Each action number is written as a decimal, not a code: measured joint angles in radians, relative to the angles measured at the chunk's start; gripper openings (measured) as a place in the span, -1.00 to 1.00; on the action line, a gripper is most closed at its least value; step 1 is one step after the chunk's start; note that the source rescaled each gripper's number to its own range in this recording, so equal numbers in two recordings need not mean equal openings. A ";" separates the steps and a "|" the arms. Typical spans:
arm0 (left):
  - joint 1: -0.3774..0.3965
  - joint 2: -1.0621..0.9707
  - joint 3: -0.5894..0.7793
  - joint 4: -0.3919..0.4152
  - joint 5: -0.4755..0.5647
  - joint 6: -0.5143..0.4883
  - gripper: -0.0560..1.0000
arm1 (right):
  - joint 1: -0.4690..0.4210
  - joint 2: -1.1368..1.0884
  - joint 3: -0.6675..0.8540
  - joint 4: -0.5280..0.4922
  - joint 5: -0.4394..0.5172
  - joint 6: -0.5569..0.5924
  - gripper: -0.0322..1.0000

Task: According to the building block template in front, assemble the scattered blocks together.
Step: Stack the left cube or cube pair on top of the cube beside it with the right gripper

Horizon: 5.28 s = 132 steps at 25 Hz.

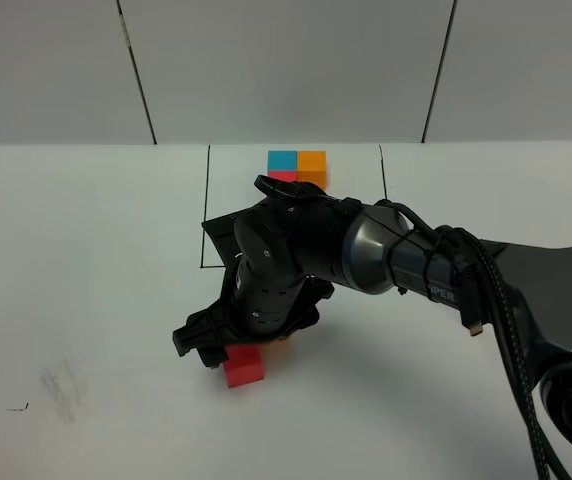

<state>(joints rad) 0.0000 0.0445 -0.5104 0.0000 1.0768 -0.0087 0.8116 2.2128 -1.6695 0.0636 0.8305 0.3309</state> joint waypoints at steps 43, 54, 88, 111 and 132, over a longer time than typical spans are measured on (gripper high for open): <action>0.000 0.000 0.000 0.000 0.000 0.000 0.21 | 0.000 0.033 0.008 -0.022 -0.088 0.000 -0.01; 0.000 0.000 0.000 0.000 0.000 0.000 0.21 | 0.000 0.033 0.009 -0.064 -0.088 -0.007 -0.01; 0.000 0.000 0.000 0.000 0.000 0.000 0.21 | 0.000 0.079 0.008 -0.064 -0.087 -0.045 -0.93; 0.000 0.000 0.000 0.000 0.000 0.000 0.21 | 0.000 -0.034 0.010 -0.132 -0.009 0.068 -0.93; 0.000 0.000 0.000 0.067 0.000 0.000 0.21 | -0.015 -0.081 0.010 -0.274 0.116 0.404 -0.93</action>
<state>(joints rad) 0.0000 0.0445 -0.5104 0.0673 1.0768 -0.0087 0.7962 2.1314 -1.6600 -0.2102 0.9467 0.7348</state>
